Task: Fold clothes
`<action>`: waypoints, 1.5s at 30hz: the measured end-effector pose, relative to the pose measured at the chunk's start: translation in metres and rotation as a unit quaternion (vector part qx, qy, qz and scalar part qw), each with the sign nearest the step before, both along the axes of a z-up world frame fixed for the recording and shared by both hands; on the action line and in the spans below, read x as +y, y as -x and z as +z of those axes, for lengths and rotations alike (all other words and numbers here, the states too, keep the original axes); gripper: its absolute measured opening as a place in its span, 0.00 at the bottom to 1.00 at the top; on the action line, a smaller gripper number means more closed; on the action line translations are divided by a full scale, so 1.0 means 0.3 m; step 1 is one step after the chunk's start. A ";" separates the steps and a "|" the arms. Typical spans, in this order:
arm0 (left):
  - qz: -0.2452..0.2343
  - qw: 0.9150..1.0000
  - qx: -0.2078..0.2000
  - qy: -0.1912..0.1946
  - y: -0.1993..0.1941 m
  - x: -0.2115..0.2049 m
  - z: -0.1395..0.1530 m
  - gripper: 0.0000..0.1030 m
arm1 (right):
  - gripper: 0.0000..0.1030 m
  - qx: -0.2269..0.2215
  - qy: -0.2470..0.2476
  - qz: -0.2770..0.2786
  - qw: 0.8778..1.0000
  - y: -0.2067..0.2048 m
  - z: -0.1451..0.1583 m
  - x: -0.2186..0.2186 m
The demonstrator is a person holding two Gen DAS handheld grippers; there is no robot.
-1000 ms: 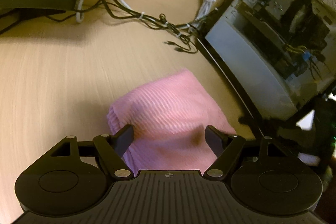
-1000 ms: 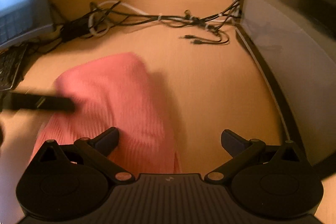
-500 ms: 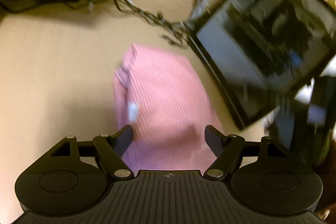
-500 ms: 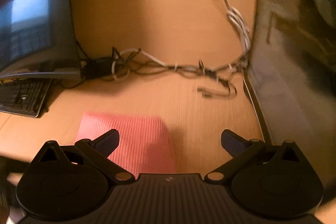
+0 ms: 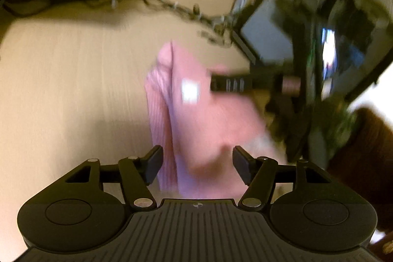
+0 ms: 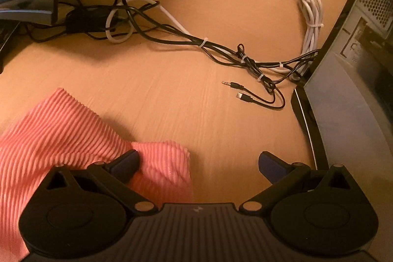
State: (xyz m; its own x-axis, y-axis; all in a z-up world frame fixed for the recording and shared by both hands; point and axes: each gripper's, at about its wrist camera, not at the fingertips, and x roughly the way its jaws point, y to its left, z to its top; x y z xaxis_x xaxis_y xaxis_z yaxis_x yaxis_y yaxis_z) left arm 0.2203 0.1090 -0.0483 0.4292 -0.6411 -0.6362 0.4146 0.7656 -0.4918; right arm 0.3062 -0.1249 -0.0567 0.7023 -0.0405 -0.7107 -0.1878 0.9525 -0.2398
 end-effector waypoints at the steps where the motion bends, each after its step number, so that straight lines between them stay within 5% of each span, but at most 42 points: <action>1: 0.006 1.000 -0.011 0.014 -0.011 0.018 0.030 0.70 | 1.00 -0.002 -0.005 -0.002 1.000 0.006 0.005 -0.005; 8: 0.019 0.993 -0.038 0.107 -0.163 0.034 0.153 0.73 | 1.00 -0.033 -0.034 0.004 0.999 0.120 0.074 -0.038; 13: -0.014 0.994 -0.017 0.108 -0.280 -0.110 0.109 0.75 | 1.00 -0.038 -0.101 0.087 0.990 0.286 0.144 -0.042; 17: -0.020 0.998 0.014 0.057 -0.336 -0.207 0.002 0.74 | 1.00 0.007 -0.132 0.164 0.977 0.392 0.095 0.031; 20: -0.029 0.999 0.022 0.039 -0.347 -0.233 -0.062 0.74 | 1.00 0.026 -0.086 0.157 0.983 0.398 -0.011 0.088; 26: -0.046 0.998 0.010 0.028 -0.339 -0.245 -0.079 0.74 | 1.00 0.025 -0.096 0.159 0.982 0.390 0.000 0.082; 34: -0.053 0.998 -0.005 0.023 -0.328 -0.246 -0.081 0.74 | 1.00 -0.029 -0.219 0.102 0.970 0.419 0.172 -0.082; 39: -0.054 0.998 -0.008 0.031 -0.330 -0.242 -0.090 0.75 | 1.00 0.047 -0.134 0.058 0.988 0.352 -0.022 -0.039; 42: -0.047 0.998 -0.004 0.038 -0.332 -0.231 -0.086 0.75 | 1.00 0.058 -0.174 0.032 0.983 0.341 -0.041 -0.063; 45: -0.022 0.999 -0.009 0.037 -0.294 -0.179 -0.044 0.79 | 1.00 0.053 -0.163 0.042 0.984 0.355 -0.032 -0.069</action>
